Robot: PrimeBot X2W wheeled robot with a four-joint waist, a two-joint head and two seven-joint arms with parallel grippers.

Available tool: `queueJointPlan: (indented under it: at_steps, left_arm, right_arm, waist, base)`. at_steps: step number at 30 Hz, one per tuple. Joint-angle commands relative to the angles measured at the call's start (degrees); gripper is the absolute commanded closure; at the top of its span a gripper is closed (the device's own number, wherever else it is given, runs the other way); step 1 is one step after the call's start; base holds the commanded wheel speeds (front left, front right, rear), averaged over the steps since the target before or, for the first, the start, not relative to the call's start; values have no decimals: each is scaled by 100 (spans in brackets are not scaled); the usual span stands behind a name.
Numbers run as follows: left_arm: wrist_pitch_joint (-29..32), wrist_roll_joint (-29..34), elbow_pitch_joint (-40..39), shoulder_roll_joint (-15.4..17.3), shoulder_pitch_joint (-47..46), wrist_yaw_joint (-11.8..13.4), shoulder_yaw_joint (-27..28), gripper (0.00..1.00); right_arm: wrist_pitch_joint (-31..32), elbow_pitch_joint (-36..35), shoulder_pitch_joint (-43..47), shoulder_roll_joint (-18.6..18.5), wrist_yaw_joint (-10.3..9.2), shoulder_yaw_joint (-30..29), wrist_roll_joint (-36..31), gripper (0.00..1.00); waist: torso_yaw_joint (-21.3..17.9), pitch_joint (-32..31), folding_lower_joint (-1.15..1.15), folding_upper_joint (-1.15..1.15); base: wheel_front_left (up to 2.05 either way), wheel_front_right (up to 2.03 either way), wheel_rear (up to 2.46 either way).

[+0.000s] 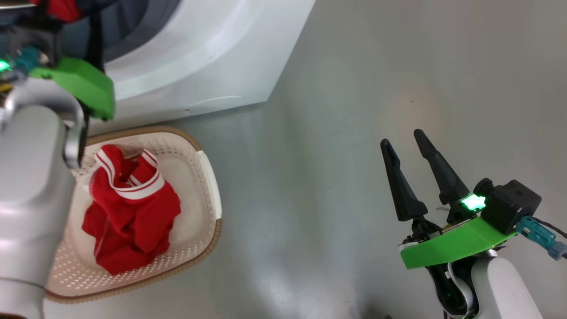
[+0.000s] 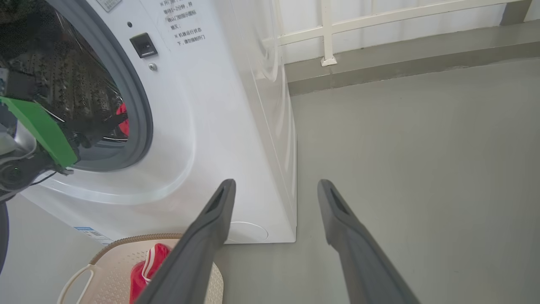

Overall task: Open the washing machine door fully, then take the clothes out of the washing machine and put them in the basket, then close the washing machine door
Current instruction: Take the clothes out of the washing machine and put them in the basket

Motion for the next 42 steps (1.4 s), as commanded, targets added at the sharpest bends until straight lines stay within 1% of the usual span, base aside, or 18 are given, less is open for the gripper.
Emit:
queueJointPlan:
  at_steps: [1, 6, 13, 20, 26, 27, 29, 31, 37, 42]
  left_arm:
    - [-68, 54, -2, 270, -279, 93, 168, 0]
    - [-191, 90, 226, 299, -550, 230, 205, 0]
    - [-215, 122, 489, 303, -686, 195, 119, 0]
    - [-156, 194, 903, 369, -1025, 195, 23, 0]
    - [-167, 192, 1203, 379, -1153, 133, -44, 0]
    - [-180, 194, 1246, 379, -1168, 129, -56, 12]
    - [-217, 190, 1321, 381, -1195, 127, -69, 62]
    - [-255, 182, 1401, 386, -1214, 123, -80, 100]
    - [-431, 142, 1539, 362, -1213, 111, -102, 100]
    - [-588, 120, 1474, 284, -1117, 100, -142, 100]
  right_arm:
    - [-47, -114, -6, -14, 9, 159, 55, 0]
    - [-72, -106, 0, -14, 9, 156, 46, 0]
    - [-61, -107, -7, -14, 9, 201, 38, 0]
    - [-55, -90, -38, -14, 9, 281, 65, 0]
    - [-85, -38, -58, -14, 9, 304, 88, 0]
    - [-89, -30, -63, -14, 9, 305, 92, 0]
    - [-96, -18, -72, -14, 9, 302, 93, 0]
    - [-101, -6, -80, -14, 9, 302, 94, 0]
    - [-108, 13, -85, -14, 9, 269, 86, 0]
    - [-110, 12, -95, -14, 9, 228, 68, 0]
  waist:
    - [-83, 92, 0, 0]
    - [-108, 154, 0, 0]
    - [-155, 184, 0, 0]
    - [-262, 262, 0, 0]
    - [-304, 283, 0, 0]
    - [-309, 283, 0, 0]
    - [-312, 284, 0, 0]
    - [-312, 281, 0, 0]
    - [-252, 260, 0, 0]
    - [-133, 217, 0, 0]
  base:
    - [0, 0, 0]
    - [0, 0, 0]
    - [0, 0, 0]
    - [0, 0, 0]
    - [0, 0, 0]
    - [0, 0, 0]
    - [0, 0, 0]
    - [0, 0, 0]
    - [0, 0, 0]
    - [0, 0, 0]
